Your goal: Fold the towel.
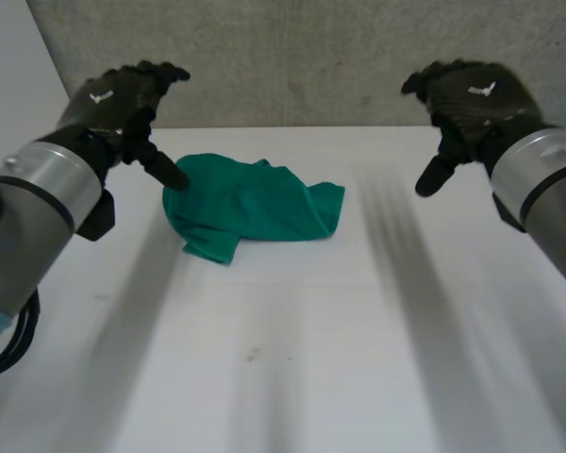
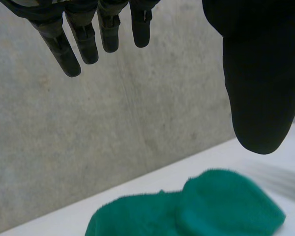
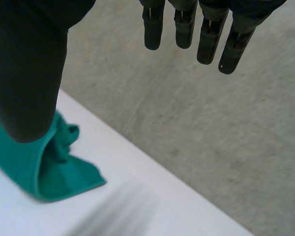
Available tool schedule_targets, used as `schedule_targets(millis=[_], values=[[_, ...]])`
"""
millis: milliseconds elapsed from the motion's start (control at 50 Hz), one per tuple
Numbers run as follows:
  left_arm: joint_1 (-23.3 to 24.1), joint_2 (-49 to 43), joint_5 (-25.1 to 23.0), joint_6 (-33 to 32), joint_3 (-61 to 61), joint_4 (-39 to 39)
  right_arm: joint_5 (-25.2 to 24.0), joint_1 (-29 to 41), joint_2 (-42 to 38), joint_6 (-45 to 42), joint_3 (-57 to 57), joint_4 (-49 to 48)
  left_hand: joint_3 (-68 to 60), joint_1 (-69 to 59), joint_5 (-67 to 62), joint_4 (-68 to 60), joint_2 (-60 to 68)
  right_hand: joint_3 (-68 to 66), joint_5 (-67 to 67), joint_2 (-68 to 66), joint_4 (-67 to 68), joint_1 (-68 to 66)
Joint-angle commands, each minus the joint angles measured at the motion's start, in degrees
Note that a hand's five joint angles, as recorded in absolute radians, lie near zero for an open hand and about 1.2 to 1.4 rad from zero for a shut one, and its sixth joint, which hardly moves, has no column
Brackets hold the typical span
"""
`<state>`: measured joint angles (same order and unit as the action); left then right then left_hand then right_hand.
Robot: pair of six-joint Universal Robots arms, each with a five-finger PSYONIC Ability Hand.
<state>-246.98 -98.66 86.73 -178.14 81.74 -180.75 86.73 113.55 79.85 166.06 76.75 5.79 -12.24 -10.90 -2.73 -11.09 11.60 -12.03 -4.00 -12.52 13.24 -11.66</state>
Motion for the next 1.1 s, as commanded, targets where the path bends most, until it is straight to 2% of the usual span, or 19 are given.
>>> schedule_targets(millis=[20,100,120,260,440,460,480,560,580,620,680,720,760,780,840,920,980,1060,1100], values=[[-0.4,-10.3,0.2,-8.7,-2.6,-3.4,-1.8,0.1,-7.2,1.2,-2.1,-0.5,0.0,-1.3,0.5,-1.1,0.6,2.0,4.0,2.5,-3.2,1.7],[-0.8,-14.6,0.1,-12.7,-4.0,-5.7,-2.1,1.1,-13.2,5.1,-6.3,-1.3,-0.3,-1.7,0.2,-1.5,1.0,2.0,4.0,2.5,-3.2,1.7],[-0.8,-14.6,0.1,-12.7,-4.0,-5.7,-2.2,2.4,-18.0,9.0,-10.0,-2.0,-0.3,-1.7,0.2,-1.5,1.0,2.0,4.0,2.5,-3.2,1.7],[-0.8,-31.7,-0.6,-18.8,-11.7,-16.3,-2.5,3.1,-29.9,17.5,-20.1,-3.2,-1.7,-3.0,-1.2,-2.8,2.3,2.0,4.0,2.5,-3.2,1.7],[-0.9,-43.1,-1.2,-25.0,-19.0,-19.8,-4.9,5.5,-52.0,29.9,-41.4,-4.5,-4.5,-5.9,-4.0,-5.7,5.2,2.0,4.0,2.5,-3.2,1.7],[-0.9,-44.7,-1.8,-25.8,-20.6,-19.7,-4.9,5.5,-52.1,29.9,-41.4,-4.5,-6.5,-7.9,-6.0,-7.7,7.2,2.0,4.0,2.5,-3.2,1.7],[-0.9,-45.4,-2.1,-26.0,-21.3,-19.7,-4.9,6.2,-55.9,31.7,-46.3,-4.4,-8.2,-9.6,-7.7,-9.4,8.9,2.0,4.0,2.5,-3.2,1.7],[-0.9,-47.7,-2.7,-26.4,-23.1,-19.7,-4.9,6.8,-60.1,32.5,-51.9,-4.2,-26.2,-27.5,-25.7,-27.3,26.8,2.0,4.0,2.5,-3.2,1.7],[-0.9,-47.7,-2.7,-26.4,-23.1,-19.7,-4.9,6.8,-60.1,32.5,-51.9,-4.2,-26.2,-27.6,-25.7,-27.4,26.9,2.0,4.0,2.5,-3.2,1.7],[-0.9,-47.7,-2.6,-26.4,-22.9,-19.7,-4.9,7.6,-63.3,32.5,-57.0,-4.2,-38.3,-39.6,-37.8,-39.4,38.9,-12.2,-10.3,-11.8,11.0,-12.6],[-0.9,-47.2,-2.7,-26.4,-22.4,-19.7,-5.0,7.7,-64.2,32.5,-58.7,-4.1,-46.8,-48.1,-46.3,-47.9,47.4,-28.1,-26.1,-27.6,26.9,-28.5],[-0.9,-46.5,-2.5,-26.6,-21.3,-19.2,-5.5,7.7,-64.4,32.6,-58.9,-3.9,-59.5,-60.8,-59.0,-60.6,60.1,-48.3,-46.3,-47.8,47.1,-48.6],[-0.9,-46.2,-2.3,-26.6,-20.8,-19.1,-6.8,7.7,-64.4,32.6,-58.7,-3.1,-64.0,-65.4,-63.5,-65.2,64.7,-67.8,-65.9,-67.3,66.6,-68.2],[-0.8,-44.3,-2.1,-26.6,-18.7,-18.8,-7.5,7.7,-64.3,32.6,-58.6,-2.6,-67.7,-69.1,-67.2,-68.9,68.4,-68.0,-66.0,-67.5,66.8,-68.3],[-0.7,-42.5,-2.0,-26.6,-17.0,-18.5,-9.2,7.4,-63.9,32.6,-58.6,0.4,-67.8,-69.1,-67.3,-68.9,68.4,-68.0,-66.0,-67.5,66.8,-68.3],[-0.4,-35.3,-1.2,-26.6,-10.6,-17.0,-9.9,7.0,-63.1,32.0,-58.6,4.1,-67.8,-69.1,-67.3,-68.9,68.4,-68.0,-66.0,-67.5,66.8,-68.3],[-0.1,-29.3,0.4,-25.9,-5.4,-13.9,-9.7,7.0,-58.9,30.3,-58.1,8.3,-67.8,-69.1,-67.3,-68.9,68.4,-68.0,-66.0,-67.5,66.8,-68.3],[0.8,-21.9,1.2,-24.1,2.1,-7.1,-9.7,6.9,-52.4,23.0,-55.4,12.6,-67.8,-69.1,-67.3,-68.9,68.4,-68.0,-66.0,-67.5,66.8,-68.3],[1.9,-17.9,1.0,-20.5,6.7,-1.9,-9.7,6.7,-48.3,16.3,-52.4,14.6,-67.8,-69.1,-67.3,-68.9,68.4,-68.0,-66.0,-67.5,66.8,-68.3]])
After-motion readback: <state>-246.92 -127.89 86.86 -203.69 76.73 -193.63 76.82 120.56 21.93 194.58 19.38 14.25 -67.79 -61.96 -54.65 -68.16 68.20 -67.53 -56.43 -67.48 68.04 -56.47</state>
